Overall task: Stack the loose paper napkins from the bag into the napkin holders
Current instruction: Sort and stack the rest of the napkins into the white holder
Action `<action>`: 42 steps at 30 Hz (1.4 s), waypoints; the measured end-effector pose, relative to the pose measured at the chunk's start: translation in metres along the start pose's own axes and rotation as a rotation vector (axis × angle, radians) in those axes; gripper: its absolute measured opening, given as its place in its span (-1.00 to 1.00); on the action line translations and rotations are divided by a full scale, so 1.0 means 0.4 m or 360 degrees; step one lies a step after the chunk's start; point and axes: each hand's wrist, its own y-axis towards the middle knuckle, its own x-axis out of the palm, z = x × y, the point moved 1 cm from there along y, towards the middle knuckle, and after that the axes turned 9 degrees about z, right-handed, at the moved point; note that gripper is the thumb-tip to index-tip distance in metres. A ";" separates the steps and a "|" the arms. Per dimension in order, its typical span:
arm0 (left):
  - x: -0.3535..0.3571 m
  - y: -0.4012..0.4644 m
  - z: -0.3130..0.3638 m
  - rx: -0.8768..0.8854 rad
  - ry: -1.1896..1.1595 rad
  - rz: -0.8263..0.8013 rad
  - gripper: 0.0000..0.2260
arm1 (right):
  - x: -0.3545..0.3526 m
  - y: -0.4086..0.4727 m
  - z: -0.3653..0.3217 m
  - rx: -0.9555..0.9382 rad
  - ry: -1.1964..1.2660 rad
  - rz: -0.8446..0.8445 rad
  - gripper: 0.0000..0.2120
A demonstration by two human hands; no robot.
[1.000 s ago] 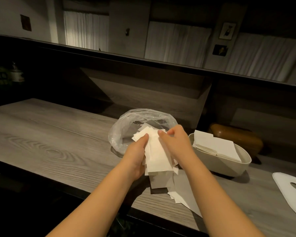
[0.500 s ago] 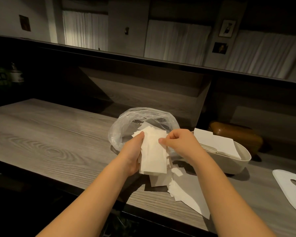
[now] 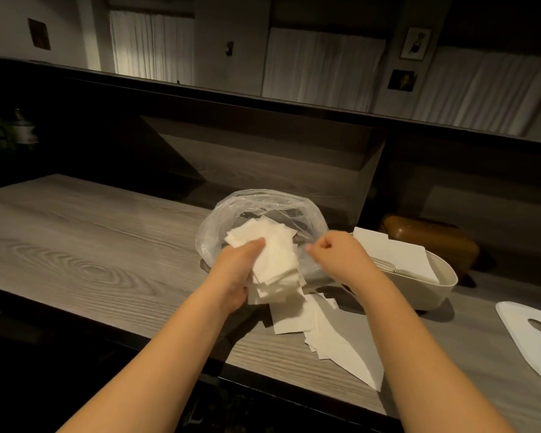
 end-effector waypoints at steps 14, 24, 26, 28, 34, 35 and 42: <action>-0.047 0.020 -0.001 0.0042 -0.0423 0.0269 -0.73 | 0.115 -0.020 0.072 0.0040 -0.0079 -0.0351 -0.77; -0.037 0.013 -0.023 0.0012 -0.0251 0.0106 -0.88 | -0.033 -0.059 -0.023 0.0288 0.1362 -0.0241 -0.70; -0.013 0.003 -0.031 0.0032 -0.0251 0.0042 -0.92 | -0.029 -0.056 -0.045 0.0227 0.1316 -0.0153 -0.77; 0.010 -0.005 -0.039 0.0007 -0.0357 -0.0024 -0.80 | -0.004 -0.045 -0.055 0.0178 0.1061 -0.0020 -0.75; 0.050 -0.023 -0.058 -0.0030 -0.0305 -0.0119 -0.75 | 0.038 -0.029 -0.011 0.0003 0.0623 0.0143 -0.72; 0.049 -0.016 -0.061 -0.0007 -0.0280 -0.0063 -0.74 | 0.021 -0.030 0.005 0.0002 0.0530 0.0171 -0.77; 0.040 0.022 -0.065 0.0035 -0.0320 0.0090 -0.81 | -0.047 -0.056 0.094 0.0018 -0.0825 -0.0712 -0.70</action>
